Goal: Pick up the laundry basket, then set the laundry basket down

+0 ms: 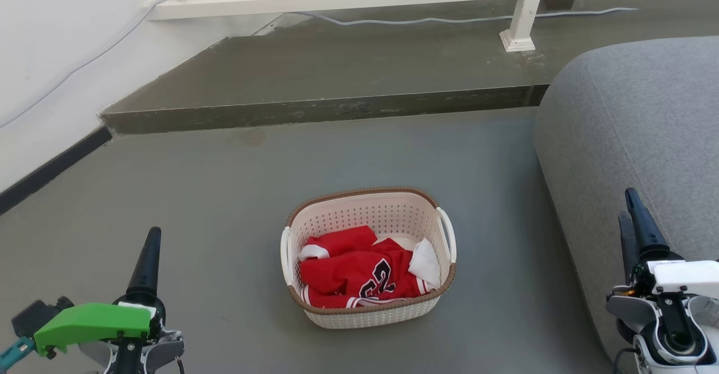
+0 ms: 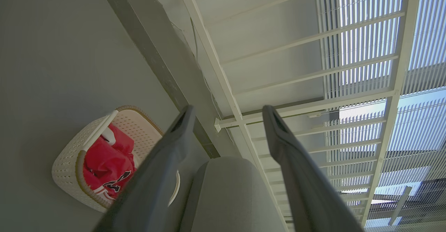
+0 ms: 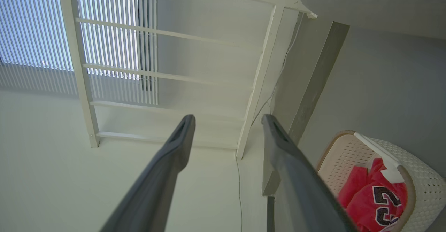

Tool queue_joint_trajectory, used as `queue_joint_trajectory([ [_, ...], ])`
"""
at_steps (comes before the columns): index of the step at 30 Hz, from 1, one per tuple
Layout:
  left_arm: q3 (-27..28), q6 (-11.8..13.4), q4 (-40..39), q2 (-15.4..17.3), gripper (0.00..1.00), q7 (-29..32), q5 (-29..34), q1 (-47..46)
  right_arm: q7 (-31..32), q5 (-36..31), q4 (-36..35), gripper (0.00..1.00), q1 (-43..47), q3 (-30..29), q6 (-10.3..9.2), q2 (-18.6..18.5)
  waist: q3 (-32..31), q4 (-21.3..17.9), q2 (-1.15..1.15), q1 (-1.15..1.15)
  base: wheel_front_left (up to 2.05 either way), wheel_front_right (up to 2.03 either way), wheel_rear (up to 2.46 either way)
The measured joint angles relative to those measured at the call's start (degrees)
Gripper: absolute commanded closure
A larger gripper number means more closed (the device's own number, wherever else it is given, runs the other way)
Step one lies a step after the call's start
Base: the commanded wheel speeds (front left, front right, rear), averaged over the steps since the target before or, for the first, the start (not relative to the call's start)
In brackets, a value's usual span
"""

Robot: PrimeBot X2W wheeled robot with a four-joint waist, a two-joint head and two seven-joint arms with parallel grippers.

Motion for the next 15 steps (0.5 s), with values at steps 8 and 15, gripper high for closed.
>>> queue_joint_trajectory([
  [8, -1.31, 0.01, -0.13, 0.68, 0.00, -1.09, 6.02, -0.81, -1.40, -6.28, -0.19, 0.00, -0.57, 1.45, 0.00, -1.38, -0.01, 0.00, 0.00, 0.00, 0.00, 0.00, 0.00],
  [15, -2.92, 1.03, -0.85, 1.25, 0.00, -2.53, 13.86, -1.36, -2.61, -13.43, -0.56, 0.00, -1.20, 3.26, -0.38, -2.54, -0.09, -0.04, 0.00, 0.00, 0.00, 0.00, 0.00],
])
